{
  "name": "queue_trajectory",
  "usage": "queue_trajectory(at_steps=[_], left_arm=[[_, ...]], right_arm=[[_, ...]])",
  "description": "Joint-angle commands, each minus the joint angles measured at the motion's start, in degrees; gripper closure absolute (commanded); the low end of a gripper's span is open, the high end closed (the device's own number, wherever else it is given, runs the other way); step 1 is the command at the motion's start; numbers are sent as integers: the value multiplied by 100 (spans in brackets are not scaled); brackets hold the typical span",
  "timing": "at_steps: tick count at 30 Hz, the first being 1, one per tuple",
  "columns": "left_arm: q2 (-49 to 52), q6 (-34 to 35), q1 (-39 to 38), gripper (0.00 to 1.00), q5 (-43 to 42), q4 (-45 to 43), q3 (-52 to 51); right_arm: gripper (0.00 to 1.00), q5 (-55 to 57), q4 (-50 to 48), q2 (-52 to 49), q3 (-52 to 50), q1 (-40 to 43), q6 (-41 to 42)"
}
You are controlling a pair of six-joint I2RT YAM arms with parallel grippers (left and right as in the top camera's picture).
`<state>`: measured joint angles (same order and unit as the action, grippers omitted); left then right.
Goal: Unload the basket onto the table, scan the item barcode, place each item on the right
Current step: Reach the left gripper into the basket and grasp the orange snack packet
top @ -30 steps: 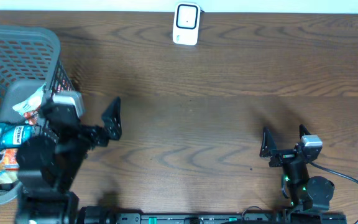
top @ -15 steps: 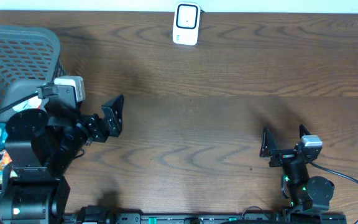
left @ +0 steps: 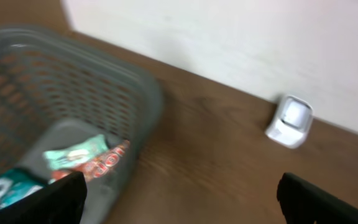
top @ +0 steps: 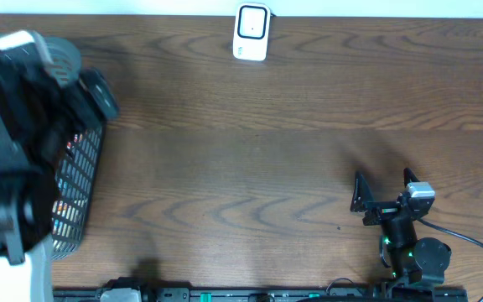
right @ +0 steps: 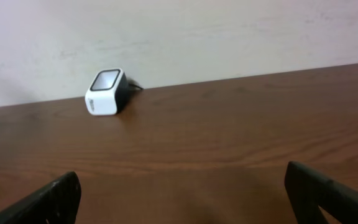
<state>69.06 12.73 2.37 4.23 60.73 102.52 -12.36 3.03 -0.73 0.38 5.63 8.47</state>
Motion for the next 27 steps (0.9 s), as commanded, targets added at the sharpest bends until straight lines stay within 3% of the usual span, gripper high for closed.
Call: queue_trajectory(at_steps=[1,6,8,13,18,27], left_arm=[[437,501,420,2,549,256,903],[732,1405,1353,3,551,498,1276],[831,2033,2114,2,549,776,1274],[1067,2492,3287,2,546,1193,1274],[1464,3056,3842,2,549,1593,1178],[2616,3239,4033,2,549,1926,367]], right_arm=[[1,20,24,9,-4,-37,-63],[1,20,24,9,-4,-37,-63],[1,20,24,9,-4,-37,-63],[1,20,24,9,-4,-37,-63],[1,20,24,9,-4,-37,-63],[1,20,24,9,-4,-37,-63]])
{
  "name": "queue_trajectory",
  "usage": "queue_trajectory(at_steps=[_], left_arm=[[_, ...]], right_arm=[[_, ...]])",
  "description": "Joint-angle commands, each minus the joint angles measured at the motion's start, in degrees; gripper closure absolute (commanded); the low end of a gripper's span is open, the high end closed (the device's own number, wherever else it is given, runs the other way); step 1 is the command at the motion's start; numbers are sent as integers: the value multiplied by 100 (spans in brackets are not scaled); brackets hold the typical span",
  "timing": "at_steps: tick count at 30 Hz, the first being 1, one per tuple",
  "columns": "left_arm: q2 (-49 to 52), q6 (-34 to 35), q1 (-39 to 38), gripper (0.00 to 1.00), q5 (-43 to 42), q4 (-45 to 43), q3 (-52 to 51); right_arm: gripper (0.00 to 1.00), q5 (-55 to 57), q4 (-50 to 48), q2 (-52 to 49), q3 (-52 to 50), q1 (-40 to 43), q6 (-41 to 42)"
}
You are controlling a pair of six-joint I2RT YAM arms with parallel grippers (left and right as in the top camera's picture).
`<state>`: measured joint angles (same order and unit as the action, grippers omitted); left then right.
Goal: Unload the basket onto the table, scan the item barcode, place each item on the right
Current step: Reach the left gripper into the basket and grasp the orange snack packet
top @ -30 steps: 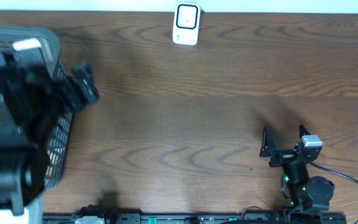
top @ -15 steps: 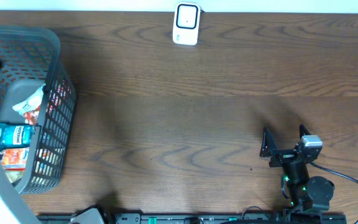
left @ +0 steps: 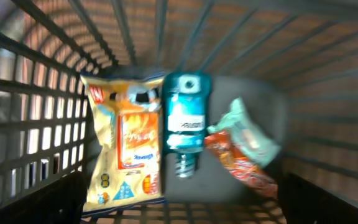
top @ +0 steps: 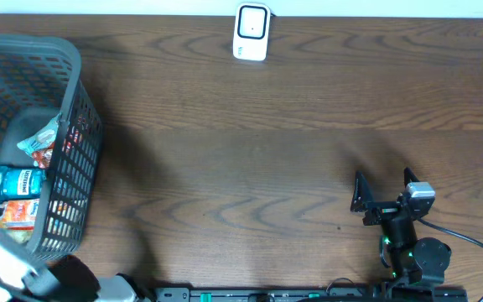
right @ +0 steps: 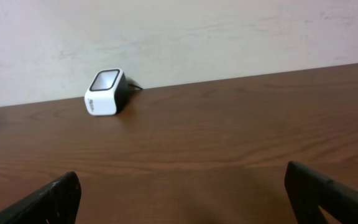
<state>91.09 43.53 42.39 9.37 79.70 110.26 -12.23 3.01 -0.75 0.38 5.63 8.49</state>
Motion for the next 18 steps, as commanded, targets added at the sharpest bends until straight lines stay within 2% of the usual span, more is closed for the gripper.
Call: queue_trajectory(at_steps=[1,8,18], left_arm=[[496,160,31,2,35,-4,-527],[739,157,59,6,44,-452,-1512],[739,155,98,6,487,-988,-2551]], right_arm=[[1,7,26,11,-4,-37,-66],[1,7,26,11,-4,-37,-66],[1,7,26,11,-4,-37,-66]])
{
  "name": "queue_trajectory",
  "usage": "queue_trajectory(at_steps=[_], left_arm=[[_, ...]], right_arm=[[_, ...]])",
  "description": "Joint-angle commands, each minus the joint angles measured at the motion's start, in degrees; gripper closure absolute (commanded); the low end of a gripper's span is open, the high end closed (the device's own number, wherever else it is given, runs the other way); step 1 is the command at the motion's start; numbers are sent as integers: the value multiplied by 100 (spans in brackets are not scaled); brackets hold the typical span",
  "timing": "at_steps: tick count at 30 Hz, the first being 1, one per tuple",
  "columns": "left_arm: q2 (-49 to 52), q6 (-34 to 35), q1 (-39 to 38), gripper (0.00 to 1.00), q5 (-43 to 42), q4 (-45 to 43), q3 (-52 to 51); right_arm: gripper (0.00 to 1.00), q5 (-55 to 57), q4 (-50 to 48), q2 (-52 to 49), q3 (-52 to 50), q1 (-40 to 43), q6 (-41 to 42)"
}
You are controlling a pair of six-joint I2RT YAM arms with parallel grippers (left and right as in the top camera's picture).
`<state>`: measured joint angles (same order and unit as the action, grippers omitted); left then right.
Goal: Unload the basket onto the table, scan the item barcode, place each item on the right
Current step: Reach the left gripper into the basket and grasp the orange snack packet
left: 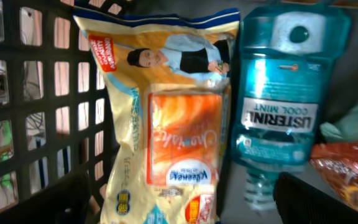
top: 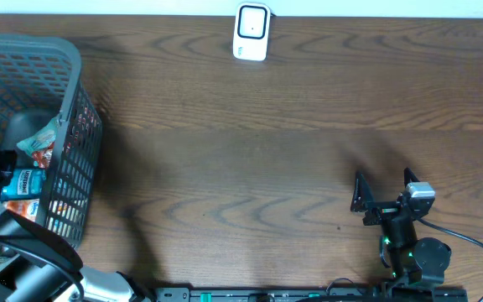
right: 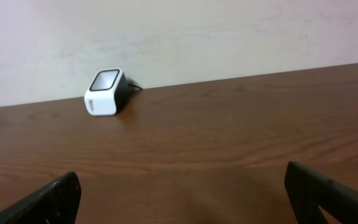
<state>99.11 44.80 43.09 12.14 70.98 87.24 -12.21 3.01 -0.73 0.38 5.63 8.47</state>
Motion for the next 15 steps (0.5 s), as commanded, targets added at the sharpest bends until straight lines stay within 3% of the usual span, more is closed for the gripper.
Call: queue_trajectory(at_steps=[1,15], left_arm=[[-63,28,28,6,210,-173,-313],[-61,28,28,6,212,-1394,-1606]], right_arm=[[1,4,26,9,-4,-37,-63],[1,4,26,9,-4,-37,-63]])
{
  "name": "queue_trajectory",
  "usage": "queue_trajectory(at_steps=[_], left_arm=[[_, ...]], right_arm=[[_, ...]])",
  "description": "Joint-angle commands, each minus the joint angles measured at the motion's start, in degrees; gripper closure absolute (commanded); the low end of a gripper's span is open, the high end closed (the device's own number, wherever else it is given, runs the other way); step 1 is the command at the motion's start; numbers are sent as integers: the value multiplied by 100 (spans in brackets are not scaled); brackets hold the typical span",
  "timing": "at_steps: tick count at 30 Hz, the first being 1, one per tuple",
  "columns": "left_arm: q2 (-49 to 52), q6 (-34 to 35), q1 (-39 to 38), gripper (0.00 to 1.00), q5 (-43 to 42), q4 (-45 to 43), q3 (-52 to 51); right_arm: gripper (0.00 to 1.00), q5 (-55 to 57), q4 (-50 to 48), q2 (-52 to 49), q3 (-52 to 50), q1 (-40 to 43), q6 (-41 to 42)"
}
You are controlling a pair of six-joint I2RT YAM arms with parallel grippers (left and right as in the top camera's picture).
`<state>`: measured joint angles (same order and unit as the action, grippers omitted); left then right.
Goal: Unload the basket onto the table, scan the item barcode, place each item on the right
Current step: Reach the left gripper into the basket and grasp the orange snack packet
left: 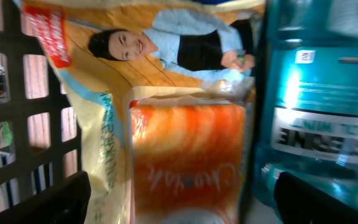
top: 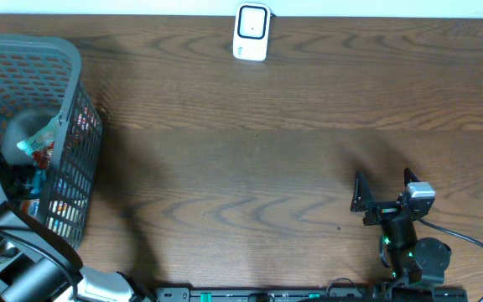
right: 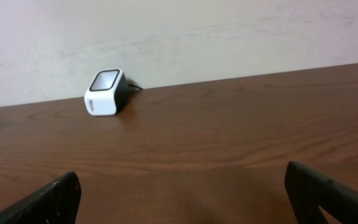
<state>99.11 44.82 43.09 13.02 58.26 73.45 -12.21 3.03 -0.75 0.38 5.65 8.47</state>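
My left gripper (left: 182, 202) is open, down inside the grey basket (top: 65, 59) at the table's left. Its fingers (left: 61, 199) stand either side of a yellow and orange snack bag (left: 185, 155), just above it. A teal mouthwash bottle (left: 322, 118) lies right of the bag. The white barcode scanner (top: 251, 32) stands at the table's far edge; the right wrist view shows the scanner (right: 106, 91) too. My right gripper (top: 384, 191) rests open near the front right with nothing between its fingers.
A mint green packet (top: 38, 136) and other wrappers lie in the basket beside the left arm. The basket's mesh wall (left: 17, 112) rises close at the gripper's left. A black cable (top: 468, 239) runs from the right arm's base.
My left gripper has sunk lower in the basket; the snack bag and the mouthwash bottle fill more of its view. The right arm has not moved.
My left arm was first over the basket's near rim, facing the scanner. Then it looked straight down at the bag, bottle and wrappers. It then stood inside the basket, and now lower still over the snack bag, open throughout. The right arm stayed still.
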Motion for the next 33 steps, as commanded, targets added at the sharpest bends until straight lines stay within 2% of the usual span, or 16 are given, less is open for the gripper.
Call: queue_trajectory(at_steps=[1,14,16,19,23,26,28,33], left_arm=[[-61,26,28,6,122,-175,-282],[-42,26,28,7,186,-654,-649],[-28,26,28,15,184,-765,-739],[-24,28,28,36,184,-896,-914],[-31,28,22,48,155,-914,-964],[-50,-11,22,62,66,-894,-935],[-79,-20,22,66,-17,-841,-881],[-317,-149,22,66,-61,-748,-673]], right_arm=[[1,4,24,11,-7,-39,-63],[1,4,24,11,-4,-39,-63],[1,4,24,11,-4,-39,-63],[1,4,24,11,-4,-39,-63],[1,4,24,11,-4,-39,-63],[1,4,24,11,-4,-39,-63],[1,4,24,11,-4,-39,-63],[1,4,24,11,-4,-39,-63]])
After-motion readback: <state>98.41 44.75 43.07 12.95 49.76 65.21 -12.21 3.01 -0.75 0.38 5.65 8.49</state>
